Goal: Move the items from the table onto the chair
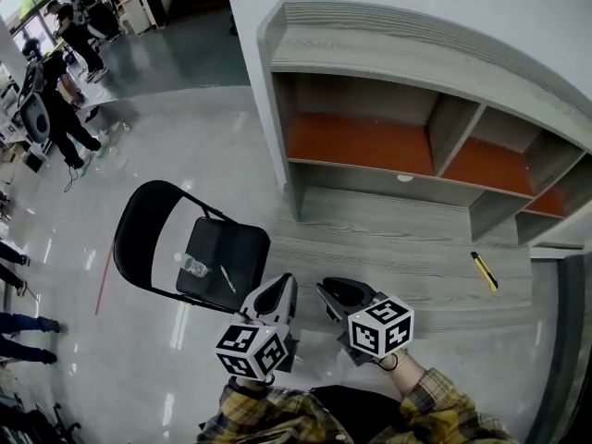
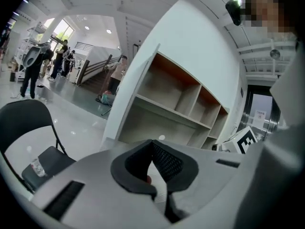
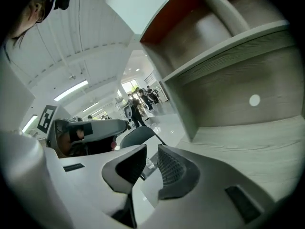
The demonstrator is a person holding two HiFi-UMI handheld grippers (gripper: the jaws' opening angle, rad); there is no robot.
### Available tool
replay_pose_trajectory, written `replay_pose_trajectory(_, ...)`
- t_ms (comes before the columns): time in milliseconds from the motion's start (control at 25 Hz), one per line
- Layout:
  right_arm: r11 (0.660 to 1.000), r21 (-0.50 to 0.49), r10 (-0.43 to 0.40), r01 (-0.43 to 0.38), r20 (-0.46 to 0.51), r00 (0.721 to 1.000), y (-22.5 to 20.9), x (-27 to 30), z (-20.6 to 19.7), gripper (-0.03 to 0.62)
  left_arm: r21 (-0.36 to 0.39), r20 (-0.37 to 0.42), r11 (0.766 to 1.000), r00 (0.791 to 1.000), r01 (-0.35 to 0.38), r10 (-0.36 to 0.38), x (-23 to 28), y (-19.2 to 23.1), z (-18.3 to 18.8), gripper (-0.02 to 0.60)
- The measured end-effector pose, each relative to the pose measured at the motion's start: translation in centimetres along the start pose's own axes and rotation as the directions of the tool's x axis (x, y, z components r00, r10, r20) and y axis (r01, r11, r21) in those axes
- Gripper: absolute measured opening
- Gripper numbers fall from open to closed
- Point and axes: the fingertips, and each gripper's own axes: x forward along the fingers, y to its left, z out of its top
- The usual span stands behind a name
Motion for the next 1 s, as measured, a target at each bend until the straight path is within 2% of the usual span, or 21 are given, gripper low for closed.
replay_pose_trajectory(160, 0.999, -0.003, -0.050, 0.050, 0.013, 0.999, -5.7, -7.3, 0.4, 0.081, 0.027, -0.024, 0.998, 0.999, 0.048, -0.047, 3.8, -6.9, -1.3, 0.005)
replay_pose_trajectory(280, 0.995, 0.039, -0.094, 0.093, 0.037, 0.995, -9.8, -12.0, 0.7, 0.080, 0.057, -0.055, 0.994, 0.994, 0.092, -0.089, 6.6, -11.4, -1.9, 0.005)
replay_pose_trajectory(520, 0.972, 0.110, -0.221, 0.209, 0.119, 0.968, -15.4, -19.0, 1.3, 0.058, 0.104, -0.114, 0.978, 0.980, 0.178, -0.166, 10.1, -16.7, -2.9, 0.005)
replay_pose_trajectory(680, 0.949, 0.114, -0.308, 0.293, 0.146, 0.940, -17.0, -21.6, 1.3, 0.038, 0.123, -0.146, 0.964, 0.965, 0.237, -0.219, 11.5, -18.7, -3.2, 0.005)
replay_pose_trajectory(840, 0.921, 0.093, -0.389, 0.378, 0.177, 0.904, -17.1, -23.2, 1.8, 0.018, 0.127, -0.182, 0.942, 0.941, 0.311, -0.286, 12.8, -20.4, -3.4, 0.005)
replay_pose_trajectory(1000, 0.911, 0.056, -0.412, 0.408, 0.154, 0.898, -16.5, -23.7, 1.9, 0.018, 0.109, -0.197, 0.926, 0.921, 0.362, -0.337, 13.4, -21.7, -3.5, 0.005)
